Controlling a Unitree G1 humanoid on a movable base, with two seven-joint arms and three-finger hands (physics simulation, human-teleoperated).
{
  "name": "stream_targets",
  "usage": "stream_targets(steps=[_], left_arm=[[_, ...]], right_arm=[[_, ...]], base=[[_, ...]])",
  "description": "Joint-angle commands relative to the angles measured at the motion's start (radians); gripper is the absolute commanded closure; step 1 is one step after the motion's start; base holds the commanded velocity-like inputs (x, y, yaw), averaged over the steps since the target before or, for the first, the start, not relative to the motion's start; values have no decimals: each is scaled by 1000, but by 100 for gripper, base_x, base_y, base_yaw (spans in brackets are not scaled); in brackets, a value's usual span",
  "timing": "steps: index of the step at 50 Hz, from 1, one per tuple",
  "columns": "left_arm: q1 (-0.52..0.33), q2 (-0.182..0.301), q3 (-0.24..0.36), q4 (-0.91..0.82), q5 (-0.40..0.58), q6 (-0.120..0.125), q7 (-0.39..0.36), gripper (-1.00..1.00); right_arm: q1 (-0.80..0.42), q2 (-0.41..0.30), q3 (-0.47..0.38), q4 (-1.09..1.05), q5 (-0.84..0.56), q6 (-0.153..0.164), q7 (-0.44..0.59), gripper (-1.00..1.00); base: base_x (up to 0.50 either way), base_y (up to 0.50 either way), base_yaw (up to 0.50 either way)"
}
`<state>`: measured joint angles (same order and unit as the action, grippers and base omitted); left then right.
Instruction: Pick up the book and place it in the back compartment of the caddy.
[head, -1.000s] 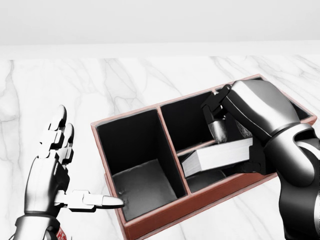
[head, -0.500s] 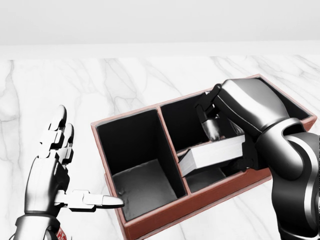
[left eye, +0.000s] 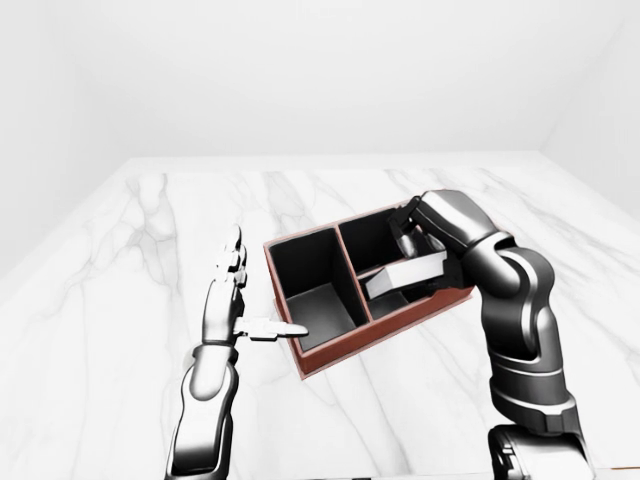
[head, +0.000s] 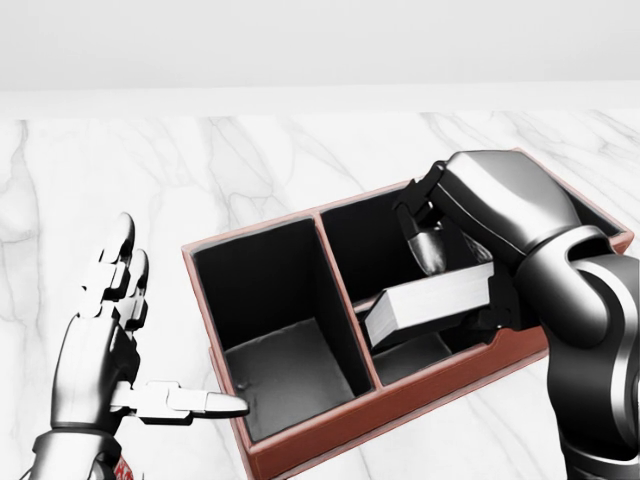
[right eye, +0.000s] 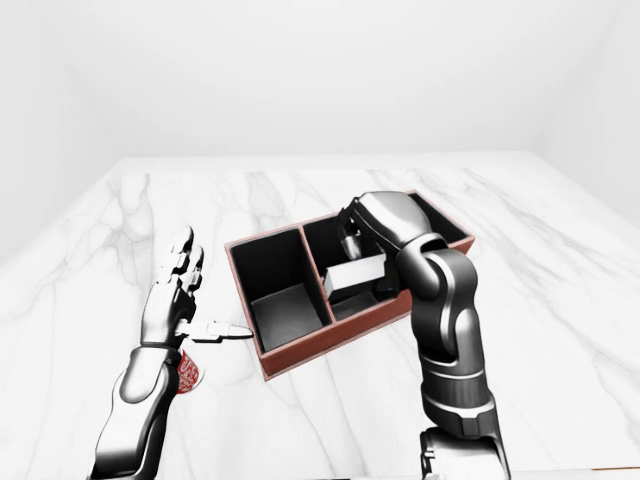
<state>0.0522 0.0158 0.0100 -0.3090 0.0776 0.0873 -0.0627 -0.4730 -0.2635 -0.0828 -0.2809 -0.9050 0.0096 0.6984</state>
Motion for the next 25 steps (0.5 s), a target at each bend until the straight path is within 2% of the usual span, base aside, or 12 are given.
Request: stream_targets(steps=[1,10,20,25], left_arm=[[1,0,-2,1,3,0,1,-100],[-2,0,-1,10,3,0,2,-100],[-2,0,-1,10,3,0,2,-100],[0,-1,-2,10,4,0,2,-100]], right_arm=[[-14,-14,-18,20,1,-21,0,100],[-13,-8,-11,23,-3,-26,0,100],[-29,-13,-6,100,-26,-71,0,100],[-29,-10,-3,114,-32,-82,0,100]], base=[[0,0,0],[0,0,0],[0,0,0],[0,0,0]])
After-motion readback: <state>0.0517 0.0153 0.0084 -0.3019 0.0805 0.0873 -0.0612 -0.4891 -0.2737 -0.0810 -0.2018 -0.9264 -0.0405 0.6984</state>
